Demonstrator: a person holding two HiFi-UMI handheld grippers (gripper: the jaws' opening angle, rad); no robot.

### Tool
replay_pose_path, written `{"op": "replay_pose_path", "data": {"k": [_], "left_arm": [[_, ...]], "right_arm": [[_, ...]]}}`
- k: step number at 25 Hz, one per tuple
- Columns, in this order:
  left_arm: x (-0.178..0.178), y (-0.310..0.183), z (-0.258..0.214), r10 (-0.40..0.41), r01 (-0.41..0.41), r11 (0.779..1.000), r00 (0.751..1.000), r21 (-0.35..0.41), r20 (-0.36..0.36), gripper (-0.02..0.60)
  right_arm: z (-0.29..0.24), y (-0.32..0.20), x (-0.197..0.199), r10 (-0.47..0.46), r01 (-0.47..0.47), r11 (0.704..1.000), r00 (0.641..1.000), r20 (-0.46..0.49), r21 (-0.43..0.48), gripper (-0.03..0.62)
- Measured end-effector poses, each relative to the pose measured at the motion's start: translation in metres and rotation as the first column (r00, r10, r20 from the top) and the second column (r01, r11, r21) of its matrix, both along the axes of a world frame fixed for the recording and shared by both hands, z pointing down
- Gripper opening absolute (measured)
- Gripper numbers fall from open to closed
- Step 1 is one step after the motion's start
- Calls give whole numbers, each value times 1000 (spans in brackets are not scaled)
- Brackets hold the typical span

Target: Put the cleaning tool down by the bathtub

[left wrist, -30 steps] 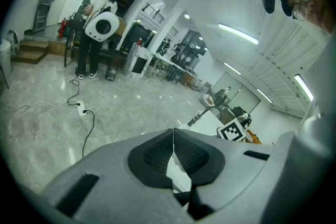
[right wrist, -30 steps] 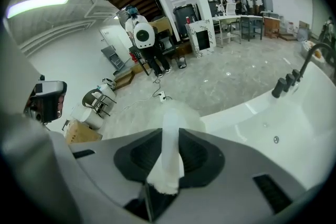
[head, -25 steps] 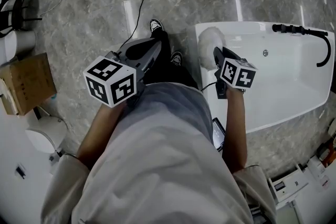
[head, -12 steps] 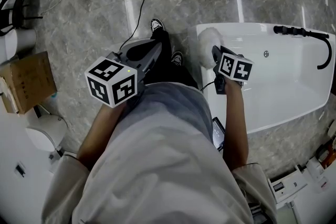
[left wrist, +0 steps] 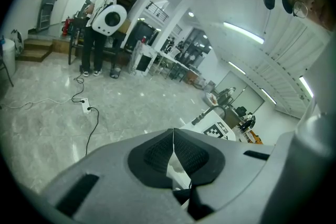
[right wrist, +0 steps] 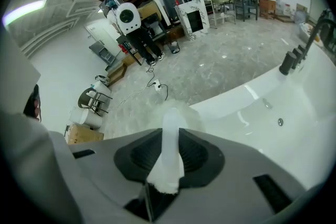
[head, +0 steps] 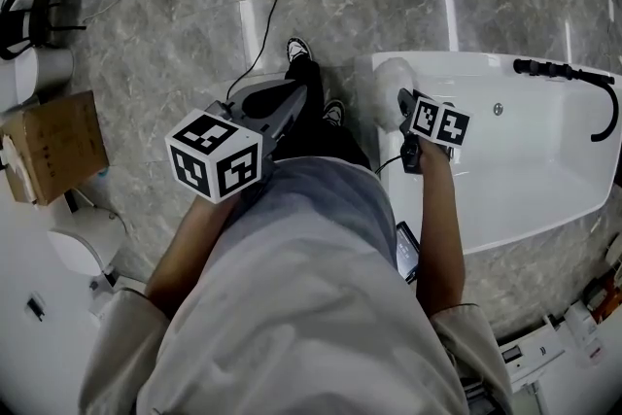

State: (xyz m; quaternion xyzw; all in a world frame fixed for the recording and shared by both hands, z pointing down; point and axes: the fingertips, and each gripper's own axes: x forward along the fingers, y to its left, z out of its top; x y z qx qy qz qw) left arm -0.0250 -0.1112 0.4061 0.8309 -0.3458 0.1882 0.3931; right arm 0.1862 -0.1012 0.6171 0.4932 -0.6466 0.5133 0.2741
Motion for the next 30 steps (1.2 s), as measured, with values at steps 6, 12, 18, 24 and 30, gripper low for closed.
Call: {"op": "replay_pose_path", "data": {"k": [6,12,18,24,30], "left_arm": [[-2,0,4,-3,3,1000,1000,-17,3,9],[-5,-2,6,-10,10,1000,1000,-25,6,9],[-8,-5,8,-18,18,999,1000,-33,9,9],[-14,-7,9,-39,40,998,999,-40,12,9],[-16,-8,10,-41,41,998,999,-42,16,9]], "right_arm": [[9,-7,-3,19,-19,1000,1000,11,-16,81],[18,-15,-2,39,-38,999,999,7,-32,81],[25,-23,3,54,-55,997,998,-8,-47,81],[26,-34,3,49,-49,998,999,-15,-45,81],[30,-43,8,51,-52,998,998,-31,-47,81]]}}
